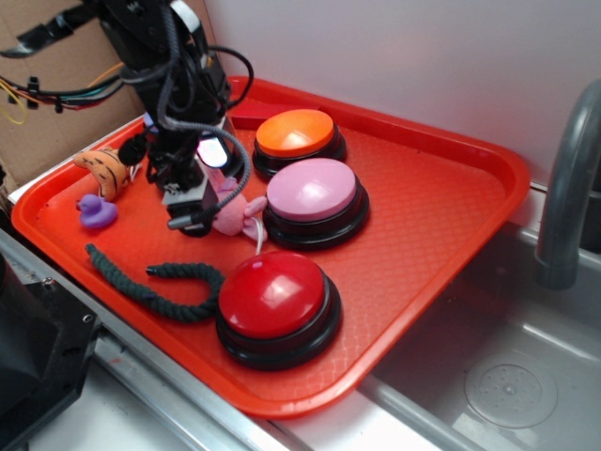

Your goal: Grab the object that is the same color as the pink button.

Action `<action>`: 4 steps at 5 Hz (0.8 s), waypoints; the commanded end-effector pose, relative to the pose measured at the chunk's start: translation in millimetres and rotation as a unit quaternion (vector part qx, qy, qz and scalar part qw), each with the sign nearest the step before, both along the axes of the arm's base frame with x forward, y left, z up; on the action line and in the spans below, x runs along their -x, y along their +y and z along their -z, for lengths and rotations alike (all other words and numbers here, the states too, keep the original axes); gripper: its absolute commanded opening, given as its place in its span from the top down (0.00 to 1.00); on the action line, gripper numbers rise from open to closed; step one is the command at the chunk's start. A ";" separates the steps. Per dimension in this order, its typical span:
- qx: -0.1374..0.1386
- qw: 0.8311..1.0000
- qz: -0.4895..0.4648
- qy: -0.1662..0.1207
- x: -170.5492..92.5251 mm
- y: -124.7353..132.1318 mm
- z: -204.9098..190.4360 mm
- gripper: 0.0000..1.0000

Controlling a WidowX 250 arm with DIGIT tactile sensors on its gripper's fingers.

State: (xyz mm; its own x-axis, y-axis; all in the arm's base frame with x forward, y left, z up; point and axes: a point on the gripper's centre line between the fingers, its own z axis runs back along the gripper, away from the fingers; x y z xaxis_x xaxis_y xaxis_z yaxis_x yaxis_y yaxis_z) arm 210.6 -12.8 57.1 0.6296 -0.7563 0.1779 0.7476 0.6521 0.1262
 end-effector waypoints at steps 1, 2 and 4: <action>-0.016 1.000 0.007 0.007 -14.7 4.9 24.6 0.00; -0.005 1.000 0.019 0.011 -15.4 5.0 31.5 0.00; 0.006 1.000 0.023 0.005 -12.6 11.0 30.6 1.00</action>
State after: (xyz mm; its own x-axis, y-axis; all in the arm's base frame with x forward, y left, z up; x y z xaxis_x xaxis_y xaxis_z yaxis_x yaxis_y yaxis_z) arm 218.9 -3.6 20.1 0.5989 -0.7837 0.1647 0.7835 0.6160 0.0815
